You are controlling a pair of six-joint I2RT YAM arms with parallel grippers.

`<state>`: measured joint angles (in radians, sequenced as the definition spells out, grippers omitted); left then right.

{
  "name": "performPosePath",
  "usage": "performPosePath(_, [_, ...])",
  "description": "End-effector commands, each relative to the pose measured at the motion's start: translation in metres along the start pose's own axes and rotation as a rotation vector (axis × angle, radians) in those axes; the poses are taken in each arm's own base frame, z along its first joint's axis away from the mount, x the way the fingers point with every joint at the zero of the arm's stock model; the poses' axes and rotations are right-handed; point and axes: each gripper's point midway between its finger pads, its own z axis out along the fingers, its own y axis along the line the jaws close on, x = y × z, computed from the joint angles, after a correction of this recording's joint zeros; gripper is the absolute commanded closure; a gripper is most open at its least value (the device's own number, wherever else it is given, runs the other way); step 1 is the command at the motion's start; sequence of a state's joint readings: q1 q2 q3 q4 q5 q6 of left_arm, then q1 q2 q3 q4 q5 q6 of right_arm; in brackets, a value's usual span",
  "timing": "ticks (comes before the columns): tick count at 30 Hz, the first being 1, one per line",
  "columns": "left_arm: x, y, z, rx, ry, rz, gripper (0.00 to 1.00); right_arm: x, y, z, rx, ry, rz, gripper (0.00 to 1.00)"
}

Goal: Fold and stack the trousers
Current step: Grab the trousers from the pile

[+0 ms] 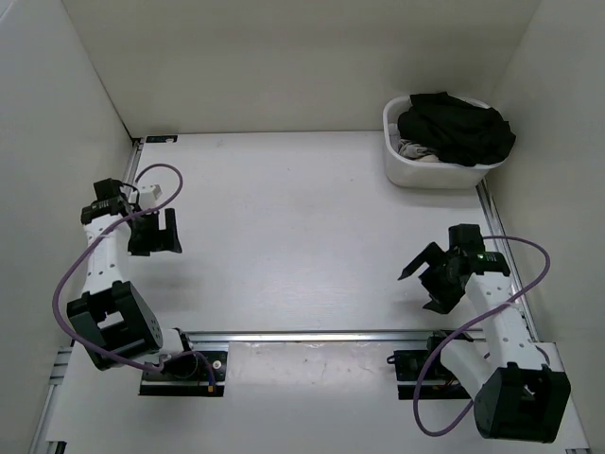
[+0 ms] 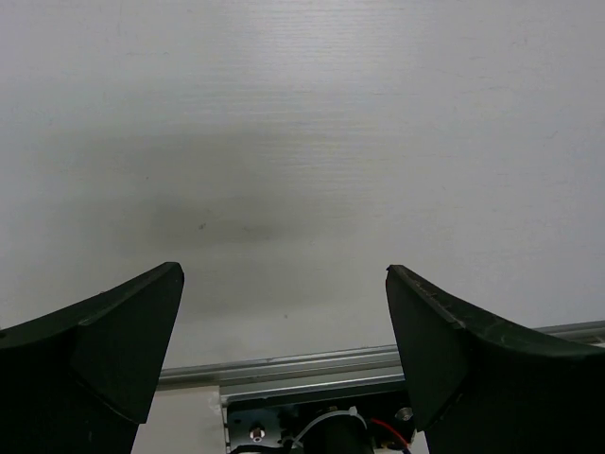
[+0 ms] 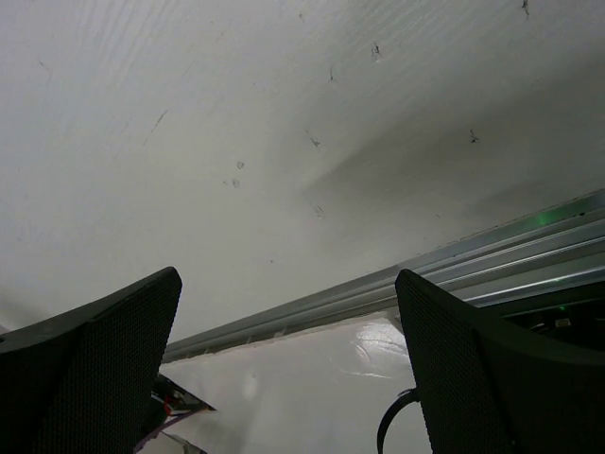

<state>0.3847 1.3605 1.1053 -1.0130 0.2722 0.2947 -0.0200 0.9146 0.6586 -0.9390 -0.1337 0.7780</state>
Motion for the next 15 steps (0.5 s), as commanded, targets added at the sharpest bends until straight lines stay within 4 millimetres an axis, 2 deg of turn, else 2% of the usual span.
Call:
performPosePath(1, [-0.006,-0.007,-0.002,0.026,-0.033,0.019,0.00,-0.023,0.019,-0.015,-0.016,-0.078,-0.065,0.01])
performPosePath(3, [-0.005,-0.008,0.000,0.038,-0.027,0.016,0.00,-0.051,0.024,-0.028,0.051,-0.157,-0.170,0.01])
performPosePath(4, [-0.006,-0.010,0.001,0.046,-0.030,0.016,0.00,-0.068,0.035,-0.038,0.054,-0.200,-0.218,0.01])
performPosePath(5, [-0.005,-0.011,0.003,0.058,-0.023,0.022,0.00,-0.101,0.066,-0.073,0.007,-0.318,-0.310,0.01])
performPosePath(6, [-0.005,-0.011,0.003,0.058,-0.023,0.022,0.00,-0.123,0.079,-0.075,0.045,-0.337,-0.341,0.01])
performPosePath(7, [-0.004,-0.011,0.009,0.078,-0.004,0.025,0.00,-0.142,0.090,-0.088,0.070,-0.377,-0.369,0.01])
performPosePath(8, [-0.003,-0.011,0.012,0.082,0.008,0.021,0.00,-0.170,0.098,-0.103,0.120,-0.449,-0.378,0.01])
performPosePath(9, [-0.008,-0.009,0.012,0.079,-0.002,0.034,0.00,-0.210,0.136,-0.124,0.108,-0.525,-0.422,0.01])
performPosePath(11, [-0.021,-0.005,0.013,0.076,-0.011,0.037,0.00,-0.255,0.156,-0.142,0.144,-0.607,-0.421,0.01])
performPosePath(12, [-0.027,-0.003,0.012,0.074,-0.018,0.039,0.00,-0.284,0.165,-0.114,0.195,-0.576,-0.420,0.01])
performPosePath(13, [-0.042,-0.003,0.007,0.067,-0.050,0.067,0.00,-0.310,0.195,-0.154,0.123,-0.696,-0.402,0.01])
performPosePath(14, [-0.048,-0.001,0.009,0.068,-0.049,0.067,0.00,-0.338,0.199,-0.124,0.149,-0.676,-0.386,0.01])
performPosePath(15, [-0.056,-0.002,0.008,0.068,-0.058,0.079,0.00,-0.354,0.204,-0.125,0.152,-0.711,-0.371,0.01])
